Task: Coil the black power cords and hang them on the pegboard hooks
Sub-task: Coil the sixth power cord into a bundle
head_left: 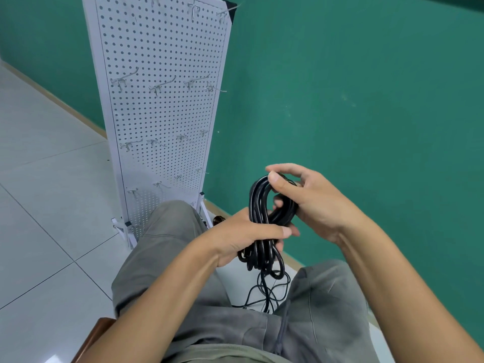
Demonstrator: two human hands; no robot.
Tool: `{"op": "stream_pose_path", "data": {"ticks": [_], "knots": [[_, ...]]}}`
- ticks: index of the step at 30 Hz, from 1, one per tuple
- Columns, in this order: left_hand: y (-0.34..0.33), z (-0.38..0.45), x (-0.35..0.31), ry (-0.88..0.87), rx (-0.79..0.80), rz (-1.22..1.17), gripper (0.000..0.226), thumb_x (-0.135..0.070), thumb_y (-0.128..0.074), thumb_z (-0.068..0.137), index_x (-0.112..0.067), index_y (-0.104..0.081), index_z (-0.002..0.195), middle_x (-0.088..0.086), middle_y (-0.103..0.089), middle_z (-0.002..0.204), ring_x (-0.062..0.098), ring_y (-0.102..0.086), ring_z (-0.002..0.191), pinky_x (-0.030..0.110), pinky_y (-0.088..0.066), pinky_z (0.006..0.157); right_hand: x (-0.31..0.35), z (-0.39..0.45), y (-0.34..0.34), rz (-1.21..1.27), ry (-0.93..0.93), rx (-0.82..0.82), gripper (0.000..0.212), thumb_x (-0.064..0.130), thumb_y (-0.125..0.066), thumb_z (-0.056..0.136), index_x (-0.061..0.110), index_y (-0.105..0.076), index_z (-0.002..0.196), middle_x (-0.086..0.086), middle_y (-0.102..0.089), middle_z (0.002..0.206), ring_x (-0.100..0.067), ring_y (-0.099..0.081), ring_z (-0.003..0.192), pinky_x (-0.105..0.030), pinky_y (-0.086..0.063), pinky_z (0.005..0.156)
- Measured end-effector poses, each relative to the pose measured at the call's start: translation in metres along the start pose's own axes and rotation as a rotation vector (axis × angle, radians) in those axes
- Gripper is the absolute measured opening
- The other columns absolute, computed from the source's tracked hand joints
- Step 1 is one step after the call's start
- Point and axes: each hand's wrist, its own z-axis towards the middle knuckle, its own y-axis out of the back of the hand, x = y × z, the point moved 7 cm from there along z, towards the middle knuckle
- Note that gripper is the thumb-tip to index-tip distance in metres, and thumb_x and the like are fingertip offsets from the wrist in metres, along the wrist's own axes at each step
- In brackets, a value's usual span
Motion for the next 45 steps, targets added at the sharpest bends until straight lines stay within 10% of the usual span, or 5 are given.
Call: {"op": "stream_pose_path", "data": {"ticks": [7,11,24,33,45], "knots": [[0.001,0.005,0.0,-0.02,-0.247,0.0,0.024,-0.01,-0.082,0.084,-0.004,-0.067,0.102,0.011,-0.07,0.074,0.026,-0.069,0.065,0.043,-0.062,0.071,-0.005,0.01,0.01,-0.104,0.059,-0.121,0.023,0.026,-0.067,0.098,0.006,-0.07,0.108,0.003,-0.047,0.065,-0.008,-0.037,0.046,-0.027,-0.046,0.056],[0.01,0.009,0.003,-0.072,-0.534,0.264,0.06,-0.046,-0.085,0.055,-0.027,-0.055,0.103,0.001,-0.071,0.087,0.026,-0.072,0.082,0.053,-0.059,0.083,-0.014,0.017,0.015,-0.171,0.048,-0.234,0.022,0.031,-0.066,0.099,0.009,-0.071,0.099,0.007,-0.053,0.062,-0.009,-0.042,0.042,-0.037,-0.048,0.063],[0.0,0.008,0.003,-0.022,-0.467,0.216,0.088,-0.056,-0.094,0.043,-0.033,-0.043,0.11,-0.003,-0.067,0.104,0.022,-0.071,0.089,0.049,-0.061,0.084,0.006,0.017,0.006,-0.218,0.011,-0.112,0.025,0.032,-0.066,0.099,0.007,-0.067,0.098,0.001,-0.053,0.069,-0.008,-0.037,0.039,-0.034,-0.046,0.062],[-0.004,0.008,0.0,-0.069,-0.406,0.287,0.05,-0.036,-0.089,0.06,-0.015,-0.056,0.091,-0.002,-0.056,0.075,0.022,-0.059,0.065,0.041,-0.05,0.066,0.01,0.017,0.006,-0.662,0.012,-0.043,0.053,0.047,-0.064,0.097,-0.005,-0.064,0.098,-0.009,-0.052,0.071,-0.02,-0.047,0.058,-0.034,-0.04,0.061],[-0.013,0.0,-0.009,0.01,-0.078,-0.032,0.039,-0.013,-0.082,0.072,-0.006,-0.064,0.106,0.006,-0.067,0.081,0.025,-0.057,0.062,0.038,-0.051,0.065,0.033,-0.007,0.012,-0.4,0.142,0.119,0.046,0.037,-0.059,0.102,-0.008,-0.064,0.093,-0.017,-0.061,0.073,-0.016,-0.044,0.052,-0.026,-0.043,0.057]]}}
